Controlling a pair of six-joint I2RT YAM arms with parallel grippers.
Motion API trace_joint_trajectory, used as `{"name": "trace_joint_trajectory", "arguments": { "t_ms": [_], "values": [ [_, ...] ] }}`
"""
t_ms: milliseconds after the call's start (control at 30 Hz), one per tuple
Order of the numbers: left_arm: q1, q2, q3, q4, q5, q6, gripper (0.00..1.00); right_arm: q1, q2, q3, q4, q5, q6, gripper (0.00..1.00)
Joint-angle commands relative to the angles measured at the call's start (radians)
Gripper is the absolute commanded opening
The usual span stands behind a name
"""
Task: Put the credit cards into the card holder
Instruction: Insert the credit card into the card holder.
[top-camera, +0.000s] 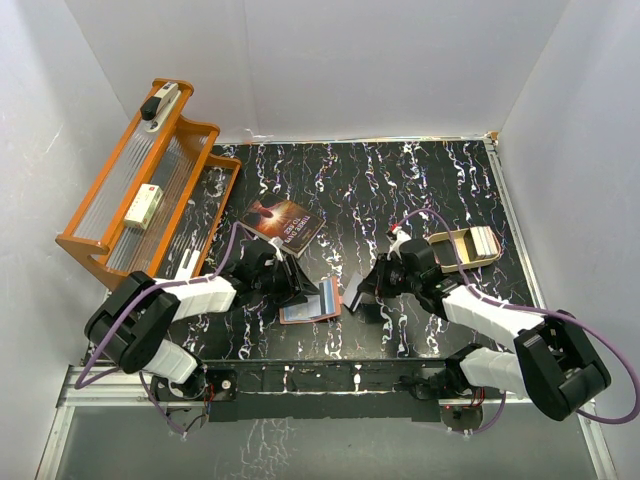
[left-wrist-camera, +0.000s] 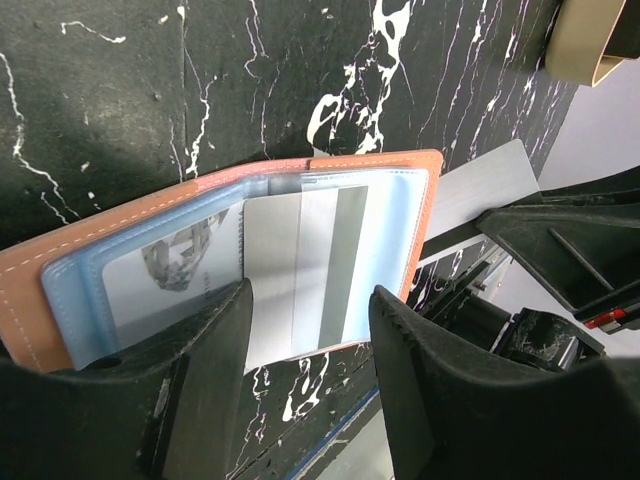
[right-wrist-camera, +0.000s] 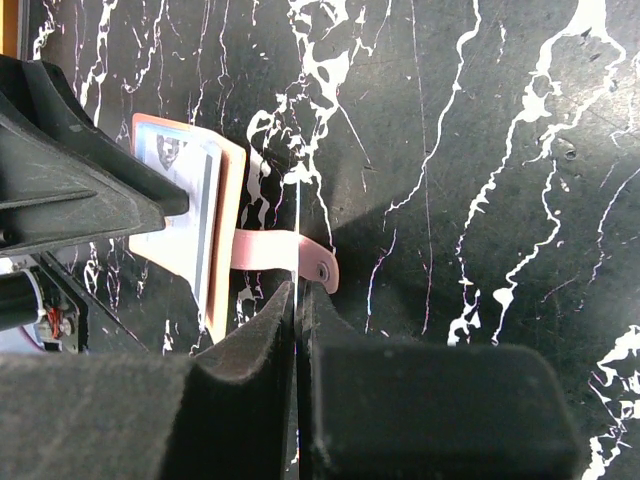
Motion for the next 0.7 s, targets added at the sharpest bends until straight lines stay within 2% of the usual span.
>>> {"name": "trace_joint_trajectory", "arguments": {
  "t_ms": [0, 167, 400, 667],
  "values": [
    [-0.011, 0.019, 0.011, 0.011, 0.012, -0.002, 0.50, 0.024, -0.021, 0.015, 0.005, 0.053, -0.012, 0.00],
    [-0.015, 0.022, -0.005, 0.099, 0.050, -0.044, 0.50, 0.029, -0.021, 0.043, -0.053, 0.091, -0.033, 0.00],
    [-0.015, -0.033, 0.008, 0.017, 0.012, -0.012, 0.50, 0.030, -0.088, 0.178, -0.272, 0.197, -0.091, 0.00],
    [-0.016, -0.062, 0.033, -0.079, -0.047, 0.027, 0.53, 0.037, -0.168, 0.165, -0.186, 0.115, -0.023, 0.00]
  ]
}}
